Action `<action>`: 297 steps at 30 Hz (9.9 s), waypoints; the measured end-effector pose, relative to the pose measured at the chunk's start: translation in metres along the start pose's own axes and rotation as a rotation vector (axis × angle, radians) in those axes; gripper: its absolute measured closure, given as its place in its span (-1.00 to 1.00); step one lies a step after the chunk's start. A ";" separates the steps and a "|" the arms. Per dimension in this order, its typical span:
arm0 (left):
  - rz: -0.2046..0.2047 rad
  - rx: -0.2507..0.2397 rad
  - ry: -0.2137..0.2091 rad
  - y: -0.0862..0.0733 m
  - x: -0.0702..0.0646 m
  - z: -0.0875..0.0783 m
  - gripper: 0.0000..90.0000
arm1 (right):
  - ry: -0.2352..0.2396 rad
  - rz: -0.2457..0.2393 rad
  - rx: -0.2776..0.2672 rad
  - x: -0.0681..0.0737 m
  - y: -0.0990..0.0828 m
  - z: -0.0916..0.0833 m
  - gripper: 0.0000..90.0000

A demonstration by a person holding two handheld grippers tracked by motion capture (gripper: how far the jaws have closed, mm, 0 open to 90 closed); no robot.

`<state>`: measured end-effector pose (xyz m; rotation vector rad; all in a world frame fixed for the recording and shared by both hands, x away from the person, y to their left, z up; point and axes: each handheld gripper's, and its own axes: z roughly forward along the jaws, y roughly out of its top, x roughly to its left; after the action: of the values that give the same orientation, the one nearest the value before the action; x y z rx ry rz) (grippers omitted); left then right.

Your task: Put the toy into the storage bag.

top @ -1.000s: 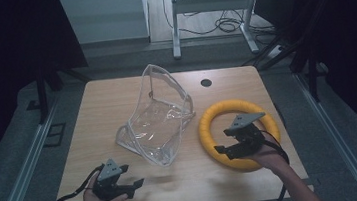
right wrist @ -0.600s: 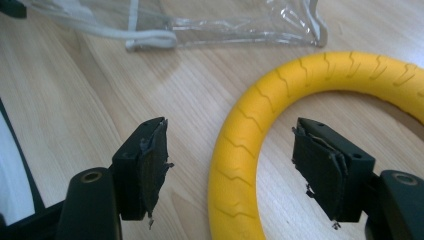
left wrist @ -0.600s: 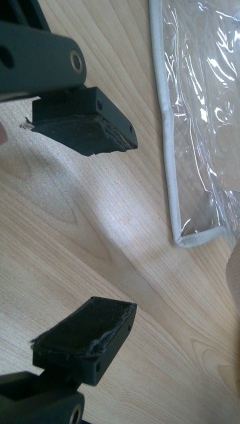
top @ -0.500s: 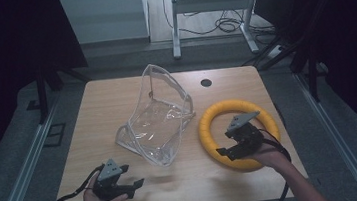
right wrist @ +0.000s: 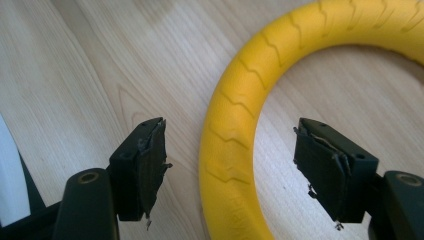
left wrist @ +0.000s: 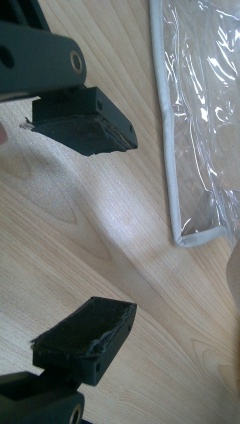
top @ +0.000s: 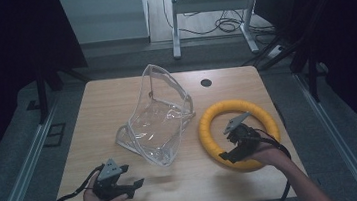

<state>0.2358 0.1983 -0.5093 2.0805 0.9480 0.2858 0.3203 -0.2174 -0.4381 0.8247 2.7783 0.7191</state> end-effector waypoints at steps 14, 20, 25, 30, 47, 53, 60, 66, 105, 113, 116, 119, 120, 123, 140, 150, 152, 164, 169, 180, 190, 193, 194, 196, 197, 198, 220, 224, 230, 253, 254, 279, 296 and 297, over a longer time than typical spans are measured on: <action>0.000 -0.001 0.002 0.000 0.000 -0.001 -0.49 | 0.014 -0.046 0.191 -0.003 -0.012 0.026 -0.35; 0.000 0.000 0.003 0.000 0.000 0.000 -0.49 | 0.012 -0.053 0.239 -0.004 -0.019 0.035 -0.35; -0.002 0.000 0.002 0.000 0.000 0.000 -0.50 | 0.010 -0.061 0.277 -0.004 -0.025 0.044 -0.30; -0.001 0.002 0.003 0.000 0.000 0.000 -0.49 | 0.013 -0.075 0.299 -0.003 -0.025 0.049 -0.23; -0.003 0.002 0.000 0.000 0.000 0.001 -0.49 | 0.012 -0.114 0.381 -0.005 -0.020 0.058 0.07; 0.000 0.004 0.002 0.000 0.000 0.001 -0.49 | 0.035 -0.150 0.399 -0.007 -0.018 0.059 0.11; 0.001 0.002 0.004 0.000 0.000 0.001 -0.49 | 0.062 -0.133 0.309 -0.012 -0.016 0.047 0.13; 0.002 0.001 0.004 0.000 0.000 0.000 -0.49 | 0.103 -0.088 0.216 -0.020 -0.006 0.026 0.13; -0.003 -0.005 0.002 0.001 0.001 0.000 -0.49 | 0.178 0.093 -0.258 -0.057 0.008 -0.058 0.15; -0.001 -0.001 0.002 0.001 0.001 0.001 -0.49 | 0.207 0.110 -0.363 -0.056 0.014 -0.061 0.15; -0.001 -0.002 0.002 0.000 0.001 0.001 -0.49 | 0.218 0.118 -0.396 -0.055 0.017 -0.061 0.15; 0.000 -0.001 0.002 0.000 0.001 0.001 -0.49 | 0.224 0.125 -0.423 -0.055 0.019 -0.061 0.15; 0.000 -0.001 0.002 0.000 0.001 0.001 -0.49 | 0.227 0.129 -0.432 -0.055 0.020 -0.062 0.15; 0.001 0.002 0.001 0.000 0.001 0.001 -0.49 | 0.235 0.139 -0.459 -0.054 0.021 -0.061 0.15; 0.001 0.002 0.000 0.000 0.000 0.003 -0.49 | 0.270 0.181 -0.633 -0.049 0.026 -0.065 0.15; 0.002 0.001 -0.003 0.000 0.000 0.004 -0.49 | 0.291 0.208 -0.713 -0.047 0.027 -0.068 0.15; 0.001 0.000 -0.003 0.000 0.000 0.004 -0.49 | 0.295 0.214 -0.735 -0.046 0.028 -0.069 0.15; 0.001 0.001 -0.001 0.000 0.000 0.003 -0.49 | 0.304 0.231 -0.813 -0.037 0.032 -0.070 0.14; 0.000 0.002 -0.001 0.000 0.000 0.003 -0.49 | 0.302 0.241 -0.842 -0.034 0.032 -0.071 0.14; 0.002 0.006 -0.002 -0.001 -0.001 0.004 -0.49 | 0.303 0.269 -0.898 -0.031 0.035 -0.072 0.14; 0.002 0.007 -0.001 -0.001 -0.001 0.005 -0.49 | 0.309 0.270 -0.953 -0.024 0.042 -0.076 0.14; 0.002 0.006 -0.002 -0.001 -0.001 0.005 -0.49 | 0.305 0.266 -0.975 -0.021 0.045 -0.079 0.14; 0.002 0.007 -0.001 -0.001 -0.001 0.005 -0.49 | 0.305 0.264 -0.980 -0.020 0.046 -0.081 0.14; 0.002 0.007 -0.002 -0.001 -0.001 0.005 -0.49 | 0.308 0.260 -0.992 -0.017 0.048 -0.083 0.14; 0.002 0.007 -0.002 -0.001 -0.001 0.005 -0.49 | 0.310 0.256 -0.997 -0.016 0.049 -0.084 0.14; 0.002 0.008 -0.002 -0.001 -0.001 0.005 -0.49 | 0.310 0.253 -1.005 -0.014 0.051 -0.085 0.14; 0.005 0.009 -0.006 -0.001 -0.001 0.006 -0.49 | 0.328 0.208 -1.136 0.011 0.083 -0.106 0.14; 0.005 0.008 -0.005 -0.001 -0.001 0.006 -0.49 | 0.337 0.190 -1.150 0.017 0.090 -0.108 0.14; 0.002 0.009 -0.007 -0.001 -0.002 0.006 -0.49 | 0.358 0.175 -1.166 0.023 0.101 -0.108 0.14; 0.007 0.010 -0.003 -0.001 -0.001 0.005 -0.49 | 0.408 0.118 -1.189 0.046 0.133 -0.106 0.14; 0.006 0.010 -0.003 -0.001 -0.001 0.004 -0.49 | 0.411 0.116 -1.187 0.047 0.134 -0.105 0.14; 0.008 0.011 -0.003 -0.002 -0.002 0.005 -0.49 | 0.492 0.115 -1.172 0.065 0.154 -0.075 0.14; 0.013 0.016 -0.004 -0.002 -0.002 0.006 -0.49 | 0.515 0.128 -1.153 0.069 0.156 -0.059 0.14; 0.012 0.016 -0.004 -0.002 -0.002 0.006 -0.49 | 0.515 0.129 -1.153 0.070 0.155 -0.057 0.14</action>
<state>0.2368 0.1943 -0.5146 2.1017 0.9383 0.2815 0.3199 -0.0885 -0.3131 0.5691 1.9807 2.4412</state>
